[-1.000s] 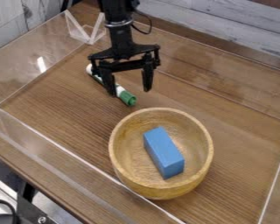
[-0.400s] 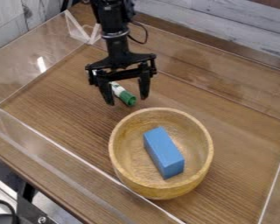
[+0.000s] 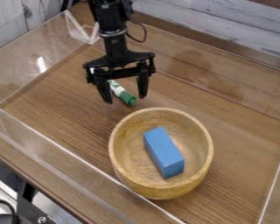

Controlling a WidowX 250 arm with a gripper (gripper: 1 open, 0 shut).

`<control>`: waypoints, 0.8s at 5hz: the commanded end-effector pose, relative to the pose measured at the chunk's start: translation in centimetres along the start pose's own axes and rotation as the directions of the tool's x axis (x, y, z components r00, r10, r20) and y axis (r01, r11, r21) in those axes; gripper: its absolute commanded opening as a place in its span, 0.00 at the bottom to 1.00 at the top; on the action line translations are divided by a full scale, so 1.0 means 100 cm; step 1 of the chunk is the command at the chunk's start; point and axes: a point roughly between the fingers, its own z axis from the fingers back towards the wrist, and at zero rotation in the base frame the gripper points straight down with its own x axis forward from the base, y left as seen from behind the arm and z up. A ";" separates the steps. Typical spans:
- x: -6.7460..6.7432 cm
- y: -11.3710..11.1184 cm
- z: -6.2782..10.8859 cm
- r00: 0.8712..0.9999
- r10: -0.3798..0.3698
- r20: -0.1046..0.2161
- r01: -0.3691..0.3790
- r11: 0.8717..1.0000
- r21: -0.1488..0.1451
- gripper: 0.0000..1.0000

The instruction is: Put the green marker in the brown bowl

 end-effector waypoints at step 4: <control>0.009 -0.003 -0.001 0.997 0.022 0.077 -0.019 0.999 -0.036 1.00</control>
